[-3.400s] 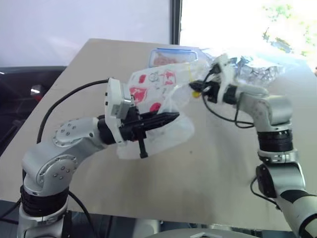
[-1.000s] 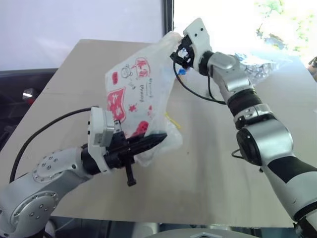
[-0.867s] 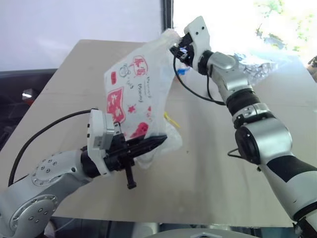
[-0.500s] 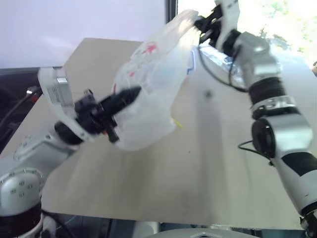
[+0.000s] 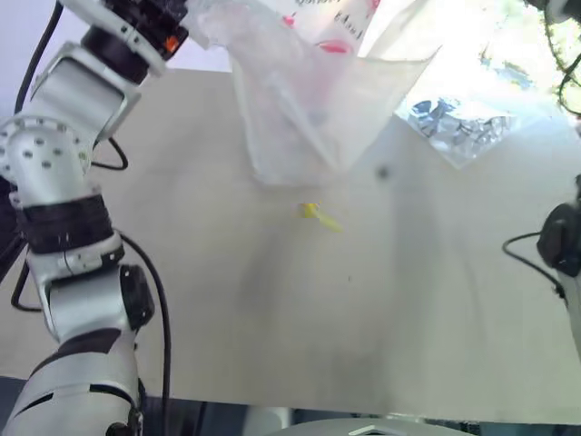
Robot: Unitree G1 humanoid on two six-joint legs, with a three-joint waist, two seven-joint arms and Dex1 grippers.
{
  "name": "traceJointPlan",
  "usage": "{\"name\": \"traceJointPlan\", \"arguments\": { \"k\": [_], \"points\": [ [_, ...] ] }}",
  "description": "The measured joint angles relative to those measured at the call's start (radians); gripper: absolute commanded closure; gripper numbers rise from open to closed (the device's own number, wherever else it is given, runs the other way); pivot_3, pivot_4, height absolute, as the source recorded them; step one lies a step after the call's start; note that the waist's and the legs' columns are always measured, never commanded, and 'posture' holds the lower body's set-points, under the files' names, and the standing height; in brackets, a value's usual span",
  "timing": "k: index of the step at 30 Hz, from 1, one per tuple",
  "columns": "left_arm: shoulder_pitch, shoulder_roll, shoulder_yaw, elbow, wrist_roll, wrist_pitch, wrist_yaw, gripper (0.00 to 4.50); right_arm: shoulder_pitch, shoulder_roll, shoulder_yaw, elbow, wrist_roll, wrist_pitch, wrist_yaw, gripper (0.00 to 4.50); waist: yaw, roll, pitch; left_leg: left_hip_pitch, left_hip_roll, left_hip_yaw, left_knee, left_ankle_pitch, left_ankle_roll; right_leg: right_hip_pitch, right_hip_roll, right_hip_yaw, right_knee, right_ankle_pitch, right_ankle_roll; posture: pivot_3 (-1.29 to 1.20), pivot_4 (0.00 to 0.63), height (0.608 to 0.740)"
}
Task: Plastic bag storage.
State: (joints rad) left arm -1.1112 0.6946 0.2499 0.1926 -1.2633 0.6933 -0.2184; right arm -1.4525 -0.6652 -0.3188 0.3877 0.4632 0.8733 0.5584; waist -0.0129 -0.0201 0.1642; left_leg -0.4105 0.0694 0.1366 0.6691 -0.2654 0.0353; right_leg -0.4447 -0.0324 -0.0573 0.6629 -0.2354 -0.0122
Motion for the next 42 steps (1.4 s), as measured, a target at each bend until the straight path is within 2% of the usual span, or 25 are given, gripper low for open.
{"name": "traceJointPlan", "arguments": {
  "k": [1,5,11,14,17,19,21,22,24,25,27,30,32,34,38,42],
  "points": [
    [-0.039,-0.011,-0.012,0.051,0.036,-0.001,-0.045,4.50,-0.004,-0.034,-0.007,-0.044,0.017,0.042,-0.012,4.47,0.001,0.000,0.000,-0.004,0.000,-0.001,0.001,0.000,0.000,-0.004,0.000,-0.001,0.000,0.000,0.000,0.00,0.150,0.740],
    [-0.075,-0.037,-0.028,0.137,0.127,-0.003,-0.145,4.50,0.030,-0.085,-0.015,-0.147,0.035,0.105,-0.042,4.47,-0.003,0.000,0.000,-0.004,0.001,0.001,0.000,0.000,0.000,-0.005,-0.001,-0.003,0.000,0.000,0.000,0.00,0.150,0.740],
    [-0.067,-0.118,-0.108,0.196,0.331,-0.038,-0.284,4.50,0.264,-0.131,-0.014,-0.254,0.018,0.122,-0.107,4.47,0.004,0.000,0.000,-0.005,0.001,0.006,0.005,0.000,0.000,-0.004,-0.001,-0.005,0.002,0.000,0.001,0.00,0.150,0.740],
    [-0.019,-0.143,-0.157,0.192,0.441,-0.066,-0.322,4.50,0.463,-0.163,0.007,-0.371,0.005,0.108,-0.091,4.47,0.004,0.000,0.000,-0.004,0.001,0.006,0.004,0.000,0.000,-0.004,-0.001,-0.004,0.001,0.000,0.001,0.00,0.150,0.740],
    [0.039,-0.175,-0.174,0.187,0.512,-0.073,-0.320,4.50,0.702,-0.221,0.072,-0.488,-0.025,0.053,-0.016,3.68,0.002,0.001,0.000,-0.004,0.001,0.006,0.004,0.000,-0.001,-0.004,-0.001,-0.003,0.002,0.000,0.001,0.00,0.150,0.740],
    [0.070,-0.182,-0.171,0.185,0.542,-0.072,-0.303,4.50,0.804,-0.234,0.076,-0.554,-0.004,0.053,0.037,2.73,0.000,0.003,0.001,-0.005,0.001,0.005,0.003,0.001,-0.001,-0.006,0.000,-0.002,0.001,0.000,0.001,0.00,0.150,0.740],
    [0.090,-0.204,-0.166,0.160,0.568,-0.066,-0.276,4.50,0.851,-0.235,-0.019,-0.676,0.161,0.122,0.115,1.83,-0.001,0.006,0.003,-0.004,0.001,0.004,0.003,0.001,-0.001,-0.006,0.001,-0.002,0.002,0.000,0.001,0.00,0.150,0.740],
    [0.093,-0.210,-0.165,0.149,0.572,-0.064,-0.273,4.50,0.848,-0.235,-0.056,-0.709,0.205,0.139,0.129,1.83,0.000,0.006,0.003,-0.004,0.001,0.003,0.003,0.001,-0.001,-0.006,0.001,-0.003,0.002,0.000,0.001,0.00,0.150,0.740],
    [0.094,-0.223,-0.158,0.111,0.576,-0.057,-0.257,4.50,0.850,-0.261,-0.207,-0.828,0.432,0.225,0.175,1.83,0.005,0.006,0.003,-0.004,0.002,-0.002,0.005,0.001,-0.001,-0.002,0.001,-0.003,0.002,0.000,0.001,0.00,0.150,0.740],
    [0.094,-0.223,-0.148,0.100,0.587,-0.056,-0.252,4.50,0.850,-0.261,-0.241,-0.889,0.558,0.265,0.165,1.83,0.005,0.004,0.002,-0.003,0.002,-0.004,0.005,0.001,-0.001,0.000,0.002,-0.003,0.001,0.000,0.001,0.00,0.150,0.740],
    [0.093,-0.228,-0.140,0.092,0.601,-0.056,-0.243,4.50,0.872,-0.238,-0.186,-0.986,0.645,0.285,0.145,1.83,0.001,0.001,0.000,-0.001,0.002,-0.004,0.007,0.001,-0.001,0.003,0.000,-0.002,0.001,0.000,0.001,0.00,0.150,0.740],
    [0.089,-0.248,-0.138,0.092,0.616,-0.051,-0.237,4.50,0.912,-0.127,0.063,-1.044,0.609,0.290,0.070,1.83,-0.001,0.000,0.000,-0.001,0.003,-0.005,0.014,0.001,-0.001,0.005,0.000,-0.002,0.003,0.000,0.001,0.00,0.150,0.740],
    [0.085,-0.254,-0.134,0.092,0.623,-0.044,-0.235,4.50,0.908,-0.051,0.257,-1.029,0.472,0.230,0.006,1.83,-0.001,0.000,0.000,-0.002,0.002,-0.005,0.018,0.001,0.000,0.004,0.001,-0.002,0.008,0.000,0.001,0.00,0.150,0.740],
    [0.080,-0.255,-0.131,0.085,0.634,-0.036,-0.233,4.50,0.900,-0.009,0.370,-0.978,0.363,0.172,-0.025,1.83,0.004,-0.001,0.000,-0.004,0.001,-0.005,0.019,0.001,0.000,0.002,0.001,-0.002,0.011,0.000,0.001,0.00,0.150,0.740],
    [0.085,-0.257,-0.126,0.029,0.642,-0.009,-0.221,4.50,0.803,0.051,0.278,-0.876,0.334,0.096,-0.071,1.83,0.011,-0.001,0.000,-0.005,0.000,-0.006,0.020,0.001,0.000,0.000,0.000,-0.001,0.014,0.000,0.001,0.00,0.150,0.740],
    [0.106,-0.260,-0.118,-0.029,0.642,0.022,-0.209,4.50,0.768,-0.023,0.147,-0.735,0.219,0.023,-0.152,1.83,0.024,-0.001,0.000,-0.005,0.000,-0.006,0.018,0.001,0.000,0.000,0.000,-0.002,0.014,0.000,0.001,0.00,0.150,0.740]
  ]
}}
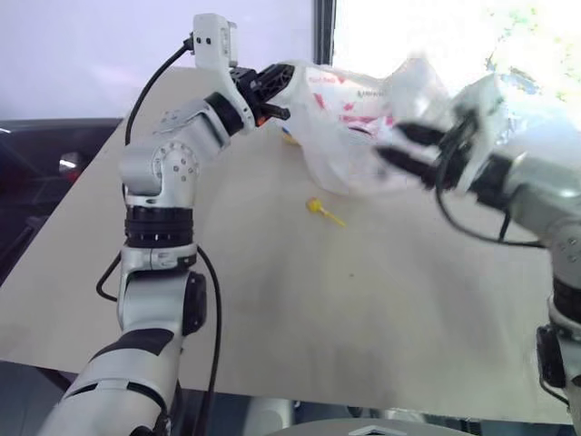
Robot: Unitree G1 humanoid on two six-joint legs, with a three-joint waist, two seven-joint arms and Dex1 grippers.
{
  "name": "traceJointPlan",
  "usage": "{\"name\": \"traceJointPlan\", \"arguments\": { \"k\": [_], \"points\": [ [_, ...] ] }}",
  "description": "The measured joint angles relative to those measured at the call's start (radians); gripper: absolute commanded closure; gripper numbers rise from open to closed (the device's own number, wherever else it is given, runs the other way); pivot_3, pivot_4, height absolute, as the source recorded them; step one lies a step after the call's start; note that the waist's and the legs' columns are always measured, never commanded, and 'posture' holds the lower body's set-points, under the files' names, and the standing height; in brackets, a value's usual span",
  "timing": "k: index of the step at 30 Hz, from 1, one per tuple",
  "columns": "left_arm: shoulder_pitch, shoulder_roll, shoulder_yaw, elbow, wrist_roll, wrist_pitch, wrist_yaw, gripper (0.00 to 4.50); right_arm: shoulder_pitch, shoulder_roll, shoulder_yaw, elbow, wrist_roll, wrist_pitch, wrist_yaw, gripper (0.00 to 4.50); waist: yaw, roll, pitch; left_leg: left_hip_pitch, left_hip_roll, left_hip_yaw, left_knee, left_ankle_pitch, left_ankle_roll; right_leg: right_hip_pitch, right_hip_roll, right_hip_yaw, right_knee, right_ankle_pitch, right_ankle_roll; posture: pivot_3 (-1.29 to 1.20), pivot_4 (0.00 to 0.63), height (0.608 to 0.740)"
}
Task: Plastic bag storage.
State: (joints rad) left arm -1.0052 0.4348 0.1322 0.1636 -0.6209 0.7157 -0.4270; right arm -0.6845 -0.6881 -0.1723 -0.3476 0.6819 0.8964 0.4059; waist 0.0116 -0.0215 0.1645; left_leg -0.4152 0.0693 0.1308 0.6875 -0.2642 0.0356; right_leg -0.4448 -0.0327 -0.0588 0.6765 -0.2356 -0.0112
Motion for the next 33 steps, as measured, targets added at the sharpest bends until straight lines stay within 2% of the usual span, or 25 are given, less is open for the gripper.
{"name": "traceJointPlan", "arguments": {
  "k": [3,4,5,7,9,10,11,12,14,16,17,19,21,23,29,33],
  "points": [
    [0.015,-0.006,0.020,-0.025,0.000,0.021,0.011,4.50,0.022,-0.037,-0.150,0.032,0.120,0.062,0.031,1.83,0.003,0.000,0.000,-0.001,0.000,0.000,-0.002,0.000,0.000,-0.001,0.001,0.000,0.000,0.000,0.000,0.00,0.150,0.740],
    [0.016,-0.014,0.021,-0.034,0.000,0.027,0.014,4.50,0.059,-0.062,-0.232,-0.027,0.351,0.123,0.084,1.83,0.003,0.000,0.000,0.000,0.000,-0.001,-0.003,0.000,0.000,-0.001,0.001,0.000,0.000,0.000,0.000,0.00,0.150,0.740],
    [0.016,-0.014,0.023,-0.034,0.000,0.029,0.015,4.50,0.062,-0.063,-0.245,-0.051,0.434,0.133,0.093,1.83,0.002,0.000,0.000,0.000,0.001,-0.001,-0.003,0.000,0.000,-0.001,0.001,0.000,0.001,0.000,0.000,0.00,0.150,0.740],
    [0.015,-0.031,0.023,-0.034,0.001,0.030,0.016,4.50,0.046,-0.059,-0.300,-0.094,0.763,0.121,0.041,1.83,-0.005,0.000,0.000,0.001,0.001,-0.001,-0.003,0.000,0.000,-0.001,-0.001,0.002,0.001,0.000,0.000,0.00,0.150,0.740],
    [0.015,-0.039,0.020,-0.033,0.005,0.031,0.014,4.50,0.007,-0.077,-0.337,-0.102,0.896,0.081,-0.034,1.83,-0.008,0.000,0.000,0.001,0.001,-0.001,-0.001,0.000,0.000,0.000,0.000,0.002,0.000,0.000,0.000,0.00,0.150,0.740],
    [0.015,-0.038,0.022,-0.032,0.008,0.031,0.013,4.50,0.007,-0.103,-0.339,-0.108,0.906,0.073,-0.059,1.83,-0.008,0.000,0.000,0.002,0.001,-0.001,-0.001,0.000,0.000,0.001,0.000,0.002,0.001,0.000,0.000,0.00,0.150,0.740],
    [0.014,-0.037,0.026,-0.030,0.010,0.031,0.012,4.50,0.015,-0.134,-0.315,-0.125,0.888,0.076,-0.069,1.83,-0.008,0.000,0.000,0.002,0.000,0.000,-0.001,0.000,0.000,0.001,0.000,0.003,0.001,0.000,0.000,0.00,0.150,0.740],
    [0.011,-0.035,0.028,-0.025,0.011,0.031,0.008,4.50,0.035,-0.168,-0.237,-0.178,0.837,0.088,-0.067,1.83,-0.010,0.000,0.000,0.002,0.000,0.000,-0.001,0.000,0.000,0.001,0.000,0.003,0.001,0.000,0.000,0.00,0.150,0.740],
    [0.007,-0.038,0.027,-0.023,0.012,0.031,0.006,4.50,0.048,-0.168,-0.153,-0.221,0.789,0.100,-0.061,1.83,-0.013,-0.001,0.000,0.002,0.001,-0.001,0.000,0.000,0.000,0.001,0.000,0.003,0.001,0.000,0.000,0.00,0.150,0.740],
    [0.000,-0.040,0.025,-0.016,0.014,0.031,-0.003,4.50,0.045,-0.137,0.113,-0.252,0.562,0.094,-0.061,1.83,-0.022,-0.001,-0.001,0.002,0.002,-0.001,0.001,0.000,0.000,0.000,0.000,0.004,0.002,0.000,0.000,0.00,0.150,0.740],
    [-0.002,-0.041,0.024,-0.014,0.015,0.031,-0.004,4.50,0.044,-0.134,0.152,-0.248,0.519,0.089,-0.060,1.83,-0.022,-0.001,-0.001,0.002,0.002,-0.001,0.001,0.000,0.000,0.000,-0.001,0.004,0.002,0.000,0.000,0.00,0.150,0.740],
    [-0.008,-0.042,0.024,-0.012,0.020,0.031,-0.009,4.50,0.038,-0.092,0.373,-0.172,0.277,0.039,-0.050,1.83,-0.025,-0.001,-0.001,0.001,0.001,0.000,0.001,0.000,0.000,-0.001,0.000,0.004,0.002,0.000,0.000,0.00,0.150,0.740],
    [-0.011,-0.043,0.024,-0.012,0.024,0.032,-0.012,4.50,0.038,0.012,0.531,-0.027,0.090,-0.035,-0.022,1.83,-0.025,-0.001,-0.001,0.000,0.001,0.001,0.001,0.000,0.000,-0.003,0.002,0.004,0.003,0.000,0.000,0.00,0.150,0.740],
    [-0.011,-0.037,0.026,-0.013,0.031,0.036,-0.011,4.50,0.021,0.103,0.599,0.101,-0.012,-0.092,0.012,1.83,-0.025,-0.001,-0.001,0.000,0.001,0.001,0.001,0.000,0.000,-0.003,0.003,0.004,0.002,0.000,0.000,0.00,0.150,0.740],
    [-0.008,-0.026,0.025,-0.027,0.042,0.043,-0.013,4.50,-0.072,0.299,0.657,0.431,-0.233,-0.215,0.097,1.83,-0.023,-0.001,-0.001,-0.001,0.001,0.000,0.000,0.000,0.000,-0.003,0.001,0.002,0.001,0.000,0.000,0.00,0.150,0.740],
    [-0.007,-0.024,0.026,-0.036,0.044,0.048,-0.011,4.50,-0.128,0.408,0.674,0.644,-0.364,-0.305,0.096,3.01,-0.025,-0.001,-0.001,0.000,0.001,0.001,0.000,0.000,0.000,-0.003,0.002,0.003,0.002,0.000,0.000,0.00,0.150,0.740]
  ]
}}
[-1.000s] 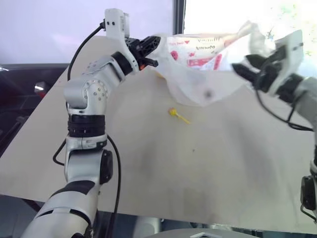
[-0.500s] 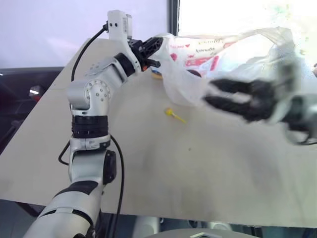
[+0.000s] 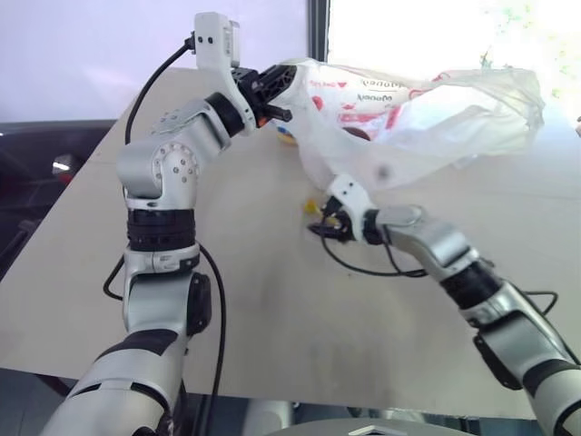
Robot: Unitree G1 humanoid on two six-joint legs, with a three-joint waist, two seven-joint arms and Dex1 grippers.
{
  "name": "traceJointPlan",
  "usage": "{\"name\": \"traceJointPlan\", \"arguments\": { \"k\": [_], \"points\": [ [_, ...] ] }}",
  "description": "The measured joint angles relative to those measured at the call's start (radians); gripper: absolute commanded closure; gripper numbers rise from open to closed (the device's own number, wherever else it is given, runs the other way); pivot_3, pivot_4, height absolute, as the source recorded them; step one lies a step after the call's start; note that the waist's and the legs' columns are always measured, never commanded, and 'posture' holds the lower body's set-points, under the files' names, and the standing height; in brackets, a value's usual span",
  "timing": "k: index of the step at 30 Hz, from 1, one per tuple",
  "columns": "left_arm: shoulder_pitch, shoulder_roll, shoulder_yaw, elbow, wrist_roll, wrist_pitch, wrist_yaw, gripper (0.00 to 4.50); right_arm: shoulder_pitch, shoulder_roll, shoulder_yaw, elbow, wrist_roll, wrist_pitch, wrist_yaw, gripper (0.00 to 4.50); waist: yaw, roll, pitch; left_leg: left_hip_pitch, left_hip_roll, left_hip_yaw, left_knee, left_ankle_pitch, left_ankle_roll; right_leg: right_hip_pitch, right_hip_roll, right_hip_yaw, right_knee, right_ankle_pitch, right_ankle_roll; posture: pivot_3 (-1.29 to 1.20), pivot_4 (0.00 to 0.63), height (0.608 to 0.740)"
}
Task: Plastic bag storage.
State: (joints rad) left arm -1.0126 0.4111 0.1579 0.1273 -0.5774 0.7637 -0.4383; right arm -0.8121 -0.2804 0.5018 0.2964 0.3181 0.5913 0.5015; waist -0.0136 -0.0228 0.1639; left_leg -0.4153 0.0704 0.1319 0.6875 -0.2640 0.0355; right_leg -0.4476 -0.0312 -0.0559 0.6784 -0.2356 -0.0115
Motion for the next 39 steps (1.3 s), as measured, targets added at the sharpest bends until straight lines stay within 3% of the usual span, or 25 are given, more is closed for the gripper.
{"name": "traceJointPlan", "arguments": {
  "k": [3,8,11,15,18,23,28,32,33,37,39],
  "points": [
    [0.003,0.001,0.001,-0.020,0.000,0.013,0.006,4.50,-0.028,0.033,-0.013,0.086,-0.061,-0.051,0.012,4.40,-0.002,0.000,0.000,0.002,0.000,0.000,0.000,0.000,0.000,0.001,0.000,0.000,0.001,0.000,0.000,0.00,0.150,0.740],
    [0.015,0.003,0.007,-0.040,-0.001,0.017,0.010,4.50,0.015,0.017,-0.044,0.020,-0.102,-0.042,0.061,4.46,-0.001,0.000,-0.001,0.001,0.001,0.000,0.000,0.000,0.000,0.001,-0.001,0.000,0.001,0.000,0.000,0.00,0.150,0.740],
    [0.026,0.008,0.017,-0.040,0.000,0.019,0.011,4.50,0.097,-0.042,-0.095,-0.164,-0.039,0.023,0.138,4.46,0.003,0.000,0.000,-0.001,0.000,-0.001,0.000,0.000,0.000,0.000,-0.002,0.000,0.001,0.000,0.000,0.00,0.150,0.740],
    [0.037,0.006,0.020,-0.040,0.002,0.018,0.006,4.50,0.144,-0.179,-0.284,-0.553,0.178,0.216,0.218,4.46,0.004,0.000,0.000,-0.001,0.000,-0.002,0.000,0.000,0.000,0.000,-0.002,-0.001,0.000,0.000,0.000,0.00,0.150,0.740],
    [0.050,0.015,0.020,-0.050,-0.004,0.021,-0.022,4.50,0.115,-0.266,-0.411,-0.671,0.230,0.303,0.192,4.46,0.004,0.000,0.000,0.000,0.000,-0.002,0.000,0.000,0.000,0.001,-0.001,-0.001,0.000,0.000,0.000,0.00,0.150,0.740],
    [0.113,0.042,0.000,-0.165,-0.051,0.063,-0.102,4.50,-0.032,-0.409,-0.436,-0.521,0.103,0.325,0.133,4.46,-0.002,0.000,0.000,0.002,0.000,0.001,0.000,0.000,0.000,0.000,0.000,0.002,0.001,0.000,0.000,0.00,0.150,0.740],
    [0.122,0.028,-0.003,-0.222,-0.077,0.093,-0.097,4.50,-0.220,-0.347,-0.273,-0.168,-0.091,0.182,0.138,4.46,-0.007,0.001,0.000,0.002,0.001,0.002,0.000,0.000,0.000,-0.001,0.001,0.004,0.001,0.000,0.000,0.00,0.150,0.740],
    [0.134,0.011,-0.002,-0.257,-0.091,0.108,-0.063,4.50,-0.331,-0.295,-0.110,0.181,-0.283,-0.055,0.172,3.37,0.000,0.001,0.000,0.000,0.000,0.002,-0.001,0.000,0.000,-0.001,0.000,0.003,-0.001,0.000,0.000,0.00,0.150,0.740],
    [0.139,0.009,0.002,-0.264,-0.093,0.112,-0.050,4.50,-0.352,-0.289,-0.088,0.269,-0.332,-0.119,0.172,2.88,0.003,0.001,0.000,-0.001,-0.001,0.001,-0.001,0.000,0.000,-0.001,0.000,0.003,-0.001,0.000,0.000,0.00,0.150,0.740],
    [0.155,0.010,0.032,-0.272,-0.095,0.123,-0.013,4.50,-0.354,-0.304,-0.102,0.298,-0.380,-0.182,0.187,1.37,0.003,0.001,0.001,-0.001,-0.001,0.001,-0.003,0.000,0.000,-0.001,-0.004,0.003,-0.001,0.000,0.000,0.00,0.150,0.740],
    [0.157,0.010,0.039,-0.271,-0.095,0.123,-0.002,4.50,-0.329,-0.338,-0.153,0.190,-0.356,-0.155,0.225,1.37,0.003,0.001,0.001,-0.001,-0.001,0.000,-0.003,0.000,0.000,-0.001,-0.004,0.002,-0.001,0.000,0.000,0.00,0.150,0.740]
  ]
}}
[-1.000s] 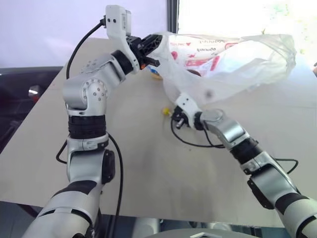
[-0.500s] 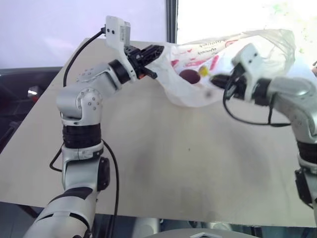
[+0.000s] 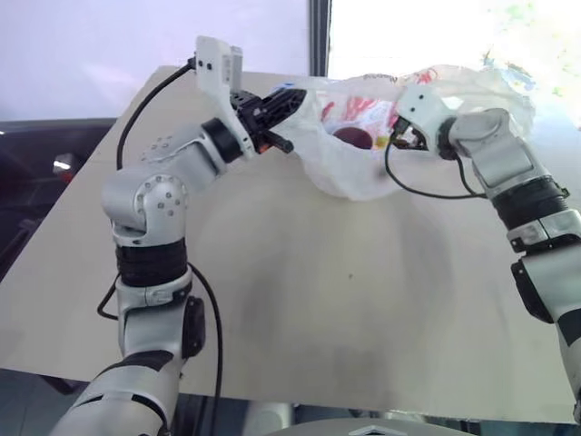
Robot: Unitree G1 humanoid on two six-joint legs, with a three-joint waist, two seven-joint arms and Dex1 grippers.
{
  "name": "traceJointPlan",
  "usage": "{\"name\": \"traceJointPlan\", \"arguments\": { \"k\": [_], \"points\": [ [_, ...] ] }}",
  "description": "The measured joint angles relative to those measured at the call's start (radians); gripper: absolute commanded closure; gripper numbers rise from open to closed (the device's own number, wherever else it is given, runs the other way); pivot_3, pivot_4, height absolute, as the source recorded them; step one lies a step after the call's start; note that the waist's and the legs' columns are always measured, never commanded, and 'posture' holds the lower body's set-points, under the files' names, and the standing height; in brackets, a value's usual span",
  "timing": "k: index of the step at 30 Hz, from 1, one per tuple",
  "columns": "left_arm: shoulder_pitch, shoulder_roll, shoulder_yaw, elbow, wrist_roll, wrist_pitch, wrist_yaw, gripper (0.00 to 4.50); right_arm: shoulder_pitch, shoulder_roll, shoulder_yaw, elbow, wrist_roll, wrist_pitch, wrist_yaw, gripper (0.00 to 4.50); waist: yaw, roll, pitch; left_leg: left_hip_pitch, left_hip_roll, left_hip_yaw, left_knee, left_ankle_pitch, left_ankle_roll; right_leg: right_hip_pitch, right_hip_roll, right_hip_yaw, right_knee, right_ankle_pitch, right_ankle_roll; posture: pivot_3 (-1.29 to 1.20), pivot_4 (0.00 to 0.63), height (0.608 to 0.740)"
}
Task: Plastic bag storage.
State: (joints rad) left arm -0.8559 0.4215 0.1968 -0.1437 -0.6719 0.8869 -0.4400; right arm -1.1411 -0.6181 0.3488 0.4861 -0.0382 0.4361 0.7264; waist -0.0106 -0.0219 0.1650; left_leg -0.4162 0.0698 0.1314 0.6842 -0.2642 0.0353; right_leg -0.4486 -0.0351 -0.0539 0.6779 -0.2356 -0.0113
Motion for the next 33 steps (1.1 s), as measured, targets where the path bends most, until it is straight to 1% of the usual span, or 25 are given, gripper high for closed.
{"name": "traceJointPlan", "arguments": {
  "k": [2,4,6,7,9,10,12,13,14,16,18,19,20,21,24,25,27,28,30,32,33],
  "points": [
    [0.002,0.000,0.000,0.002,0.000,-0.001,0.005,4.50,0.054,-0.042,-0.067,-0.161,0.050,0.056,0.041,1.37,0.002,0.000,0.000,0.000,0.001,-0.001,0.000,0.000,0.000,0.000,0.000,-0.001,0.000,0.000,0.000,0.00,0.150,0.740],
    [0.001,-0.002,0.001,0.014,0.001,-0.003,0.008,4.50,0.129,-0.085,-0.166,-0.388,0.143,0.155,0.087,1.37,0.003,0.000,0.000,0.000,0.001,-0.001,0.000,0.000,0.000,0.000,0.000,-0.001,0.000,0.000,0.000,0.00,0.150,0.740],
    [-0.003,-0.004,0.000,0.027,0.002,-0.009,0.008,4.50,0.160,-0.126,-0.235,-0.566,0.210,0.253,0.107,1.37,0.001,0.000,0.000,0.000,0.001,0.000,0.001,0.000,0.000,0.001,0.000,-0.001,0.000,0.000,0.000,0.00,0.150,0.740],
    [-0.003,-0.005,-0.001,0.029,0.002,-0.012,0.008,4.50,0.162,-0.134,-0.252,-0.602,0.220,0.273,0.109,1.37,0.000,0.000,0.000,0.000,0.001,0.001,0.001,0.000,0.000,0.001,0.000,-0.001,0.000,0.000,0.000,0.00,0.150,0.740],
    [-0.008,-0.015,-0.005,0.043,0.005,-0.022,0.006,4.50,0.191,-0.162,-0.332,-0.730,0.268,0.344,0.100,1.37,0.001,0.000,0.000,0.001,0.001,0.001,0.003,0.000,0.000,0.001,0.001,-0.001,0.000,0.000,0.000,0.00,0.150,0.740],
    [-0.008,-0.019,-0.007,0.050,0.007,-0.028,0.004,4.50,0.211,-0.162,-0.399,-0.806,0.306,0.380,0.086,1.37,0.001,0.000,0.000,0.001,0.001,0.000,0.003,0.000,0.000,0.002,0.001,-0.001,0.000,0.000,0.000,0.00,0.150,0.740],
    [-0.009,-0.027,-0.012,0.055,0.009,-0.036,0.002,4.50,0.237,-0.157,-0.471,-0.879,0.351,0.424,0.060,1.37,0.001,0.000,0.000,0.002,0.001,0.000,0.003,0.000,0.000,0.003,0.002,0.000,0.001,0.000,0.000,0.00,0.150,0.740],
    [-0.009,-0.033,-0.014,0.058,0.010,-0.042,0.000,4.50,0.258,-0.155,-0.513,-0.911,0.365,0.456,0.032,1.37,0.001,0.000,0.000,0.002,0.001,0.000,0.003,0.000,0.000,0.003,0.002,0.000,0.001,0.000,0.000,0.00,0.150,0.740],
    [-0.009,-0.034,-0.015,0.058,0.011,-0.043,0.000,4.50,0.268,-0.156,-0.528,-0.920,0.367,0.468,0.019,1.37,0.001,0.000,0.000,0.002,0.001,0.001,0.004,0.000,0.000,0.003,0.002,0.000,0.001,0.000,0.000,0.00,0.150,0.740],
    [-0.010,-0.034,-0.021,0.063,0.014,-0.050,-0.007,4.50,0.328,-0.176,-0.568,-0.949,0.354,0.509,-0.053,1.37,0.001,0.000,0.000,0.002,0.000,0.001,0.004,0.000,0.000,0.003,0.002,0.001,0.001,0.000,0.000,0.00,0.150,0.740],
    [-0.010,-0.034,-0.023,0.071,0.018,-0.051,-0.011,4.50,0.340,-0.179,-0.568,-0.949,0.348,0.521,-0.070,1.37,-0.002,0.000,0.000,0.002,0.000,0.002,0.003,0.000,0.000,0.002,0.002,0.002,0.001,0.000,0.000,0.00,0.150,0.740],
    [-0.014,-0.039,-0.030,0.076,0.019,-0.052,-0.013,4.50,0.364,-0.202,-0.563,-0.959,0.326,0.516,-0.087,1.37,-0.001,0.000,0.000,0.002,0.000,0.001,0.003,0.000,0.000,0.002,0.002,0.002,0.001,0.000,0.000,0.00,0.150,0.740],
    [-0.015,-0.039,-0.036,0.077,0.020,-0.054,-0.017,4.50,0.428,-0.258,-0.541,-0.958,0.276,0.505,-0.115,1.37,0.004,-0.001,-0.001,0.002,0.000,0.000,0.003,0.000,0.000,0.003,0.002,0.001,0.000,0.000,0.000,0.00,0.150,0.740],
    [-0.015,-0.036,-0.033,0.079,0.022,-0.058,-0.017,4.50,0.465,-0.272,-0.524,-0.928,0.245,0.507,-0.135,1.37,0.005,-0.001,-0.001,0.002,0.000,0.000,0.003,0.000,0.000,0.003,0.002,0.002,0.000,0.000,0.000,0.00,0.150,0.740],
    [-0.015,-0.035,-0.032,0.079,0.022,-0.065,-0.018,4.50,0.518,-0.246,-0.484,-0.843,0.222,0.554,-0.176,1.37,0.000,-0.001,-0.001,0.002,-0.001,0.003,0.003,0.000,0.000,0.002,0.002,0.004,0.001,0.000,0.000,0.00,0.150,0.740],
    [-0.015,-0.036,-0.034,0.079,0.022,-0.065,-0.018,4.50,0.518,-0.239,-0.480,-0.836,0.222,0.563,-0.181,1.60,-0.002,-0.001,-0.001,0.002,-0.001,0.003,0.003,0.000,0.000,0.001,0.002,0.005,0.001,0.000,0.000,0.00,0.150,0.740],
    [-0.015,-0.036,-0.037,0.079,0.022,-0.065,-0.017,4.50,0.518,-0.239,-0.478,-0.820,0.219,0.567,-0.197,2.24,-0.002,-0.001,-0.001,0.002,0.001,0.002,0.003,0.000,0.000,0.001,0.004,0.004,0.001,0.000,0.000,0.00,0.150,0.740],
    [-0.015,-0.036,-0.037,0.079,0.022,-0.065,-0.017,4.50,0.518,-0.238,-0.479,-0.813,0.219,0.566,-0.203,2.65,-0.002,-0.001,-0.001,0.002,0.001,0.002,0.003,0.000,0.000,0.001,0.004,0.004,0.001,0.000,0.000,0.00,0.150,0.740],
    [-0.015,-0.034,-0.037,0.078,0.022,-0.065,-0.017,4.50,0.515,-0.235,-0.481,-0.798,0.222,0.566,-0.208,3.62,-0.001,-0.001,0.000,0.002,0.001,0.002,0.003,0.000,0.000,0.001,0.004,0.004,0.001,0.000,0.000,0.00,0.150,0.740],
    [-0.015,-0.032,-0.033,0.077,0.020,-0.065,-0.017,4.50,0.491,-0.213,-0.505,-0.789,0.251,0.570,-0.205,4.48,-0.003,-0.001,0.000,0.002,0.001,0.003,0.003,0.000,0.000,0.001,0.005,0.005,0.001,0.000,0.000,0.00,0.150,0.740],
    [-0.015,-0.032,-0.031,0.076,0.019,-0.065,-0.017,4.50,0.479,-0.206,-0.518,-0.790,0.265,0.573,-0.203,4.48,-0.002,-0.001,0.000,0.002,0.001,0.003,0.003,0.000,0.000,0.001,0.006,0.005,0.000,0.000,0.000,0.00,0.150,0.740]
  ]
}}
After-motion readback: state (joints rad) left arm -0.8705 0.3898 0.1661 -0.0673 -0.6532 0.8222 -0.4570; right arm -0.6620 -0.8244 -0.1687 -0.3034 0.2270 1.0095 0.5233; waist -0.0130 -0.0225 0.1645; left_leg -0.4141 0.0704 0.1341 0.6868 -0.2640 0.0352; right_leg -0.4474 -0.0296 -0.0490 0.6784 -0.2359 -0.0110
